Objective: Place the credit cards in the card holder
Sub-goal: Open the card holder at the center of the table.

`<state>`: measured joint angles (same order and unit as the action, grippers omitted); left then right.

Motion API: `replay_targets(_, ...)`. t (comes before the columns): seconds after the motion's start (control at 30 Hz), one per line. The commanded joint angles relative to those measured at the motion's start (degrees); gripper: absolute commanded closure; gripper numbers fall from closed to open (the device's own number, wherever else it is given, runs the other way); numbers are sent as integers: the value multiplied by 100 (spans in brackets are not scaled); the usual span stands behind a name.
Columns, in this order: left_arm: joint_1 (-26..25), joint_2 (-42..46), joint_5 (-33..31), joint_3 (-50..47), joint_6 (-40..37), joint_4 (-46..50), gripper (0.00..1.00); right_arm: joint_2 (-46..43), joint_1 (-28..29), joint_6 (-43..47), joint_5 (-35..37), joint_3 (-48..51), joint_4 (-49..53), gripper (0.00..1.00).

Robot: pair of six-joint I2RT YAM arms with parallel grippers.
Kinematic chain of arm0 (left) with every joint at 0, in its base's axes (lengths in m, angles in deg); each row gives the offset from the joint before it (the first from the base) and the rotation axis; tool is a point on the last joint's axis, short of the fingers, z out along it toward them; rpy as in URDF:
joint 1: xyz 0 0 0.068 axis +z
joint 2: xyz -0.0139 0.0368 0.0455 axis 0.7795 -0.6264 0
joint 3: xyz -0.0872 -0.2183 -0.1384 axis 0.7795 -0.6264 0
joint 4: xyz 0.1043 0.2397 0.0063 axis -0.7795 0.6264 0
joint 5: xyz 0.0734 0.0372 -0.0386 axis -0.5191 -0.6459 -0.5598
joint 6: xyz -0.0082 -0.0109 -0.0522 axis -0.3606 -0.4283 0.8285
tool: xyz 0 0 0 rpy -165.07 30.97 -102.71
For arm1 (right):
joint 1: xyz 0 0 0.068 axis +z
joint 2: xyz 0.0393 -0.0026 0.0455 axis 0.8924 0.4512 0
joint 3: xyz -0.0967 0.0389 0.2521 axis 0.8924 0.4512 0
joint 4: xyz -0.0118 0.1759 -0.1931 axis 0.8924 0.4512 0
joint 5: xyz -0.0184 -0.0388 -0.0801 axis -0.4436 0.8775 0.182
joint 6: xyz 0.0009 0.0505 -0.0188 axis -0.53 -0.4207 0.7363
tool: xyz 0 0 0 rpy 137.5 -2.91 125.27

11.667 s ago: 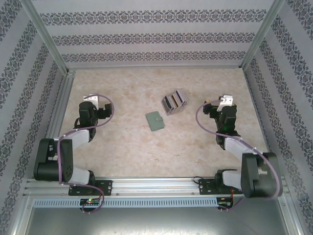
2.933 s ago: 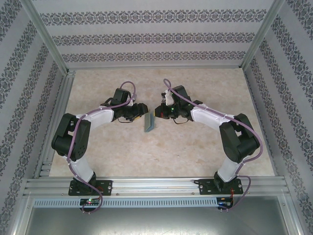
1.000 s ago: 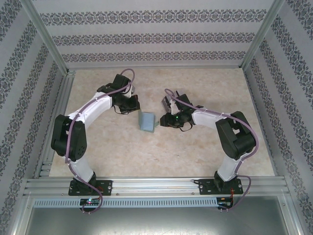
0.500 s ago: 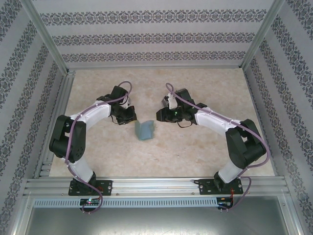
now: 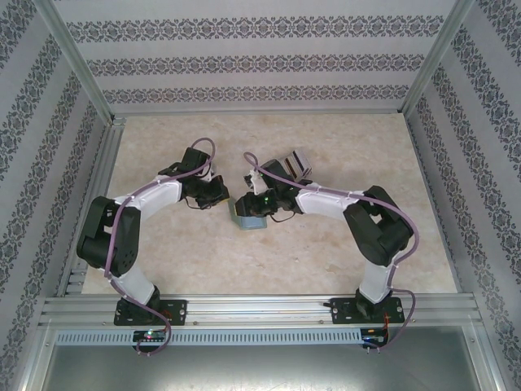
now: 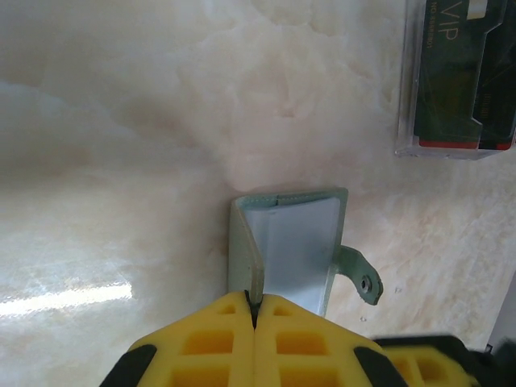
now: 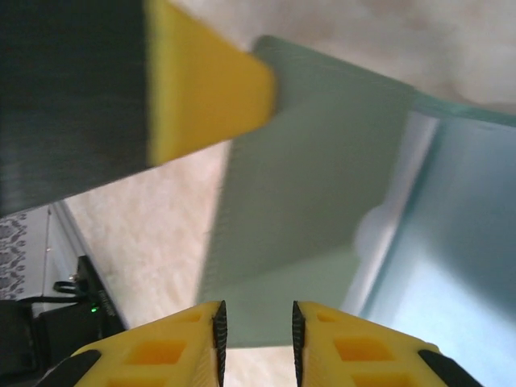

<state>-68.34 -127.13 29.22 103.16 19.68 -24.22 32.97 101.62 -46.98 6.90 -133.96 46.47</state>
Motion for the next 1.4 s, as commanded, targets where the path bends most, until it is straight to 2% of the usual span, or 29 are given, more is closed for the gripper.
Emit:
replay_targets(0.0,49,186,-35,-235,139,-309,100,196,-162,94,300,-26,23,70)
replay_targets(0.23,60,180,-271,-670,8,-482,100,310,-479,211,440,251,98,70)
replay_targets(0.4,54,124,-917,-854,-226,-268,100,170,-769,170,382,422,43,70)
replay_targets(0.63,52,-108,-577,-1227,0,-900,100,107,-728,123,347,379,18,70)
replay_targets(1.0,55,51,-342,-1738,385,-1793,100,245,-793,224,342,268,111,69)
replay_targets(1.27,43,229,-386,-1983,447,-1855,100,307,-846,326,323,19,295,69)
replay_targets(1.3,50,255,-381,-2035,486,-1903,95,294,-842,318,263,-10,283,69)
replay_targets(1.37,43,293,-374,-2066,495,-1905,74,219,-822,327,125,-58,280,70)
